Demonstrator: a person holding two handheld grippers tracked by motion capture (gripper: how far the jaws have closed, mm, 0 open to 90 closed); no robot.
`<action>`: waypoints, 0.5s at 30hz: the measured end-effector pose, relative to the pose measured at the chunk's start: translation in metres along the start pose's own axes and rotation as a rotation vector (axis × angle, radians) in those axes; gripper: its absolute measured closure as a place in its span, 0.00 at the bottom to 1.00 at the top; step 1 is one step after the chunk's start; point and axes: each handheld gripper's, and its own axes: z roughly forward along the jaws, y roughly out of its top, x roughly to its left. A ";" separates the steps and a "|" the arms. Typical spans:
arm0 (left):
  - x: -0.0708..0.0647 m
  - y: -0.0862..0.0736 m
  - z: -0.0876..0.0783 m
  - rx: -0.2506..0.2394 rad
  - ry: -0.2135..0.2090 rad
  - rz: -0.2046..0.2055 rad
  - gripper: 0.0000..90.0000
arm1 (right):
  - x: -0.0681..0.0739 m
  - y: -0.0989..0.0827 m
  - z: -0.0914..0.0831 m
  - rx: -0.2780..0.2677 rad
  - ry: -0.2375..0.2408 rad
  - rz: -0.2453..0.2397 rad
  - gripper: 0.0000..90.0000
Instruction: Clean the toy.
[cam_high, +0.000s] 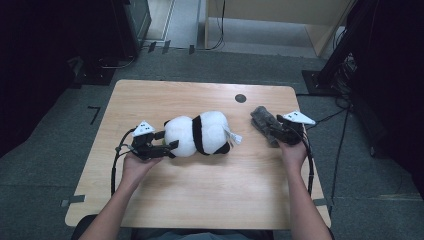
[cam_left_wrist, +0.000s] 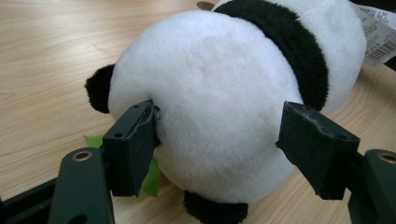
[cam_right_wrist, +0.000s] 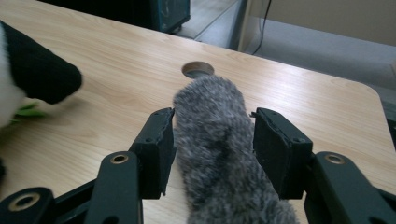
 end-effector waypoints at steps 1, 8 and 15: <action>0.000 0.000 0.000 0.000 0.000 0.001 0.31 | -0.002 -0.002 0.003 0.004 -0.002 0.003 0.52; -0.002 -0.001 0.002 -0.001 0.013 0.018 0.30 | -0.016 -0.015 0.018 0.024 -0.001 0.028 0.53; -0.001 -0.002 0.002 -0.003 0.010 0.021 0.30 | -0.019 -0.025 0.029 0.040 0.025 0.051 0.54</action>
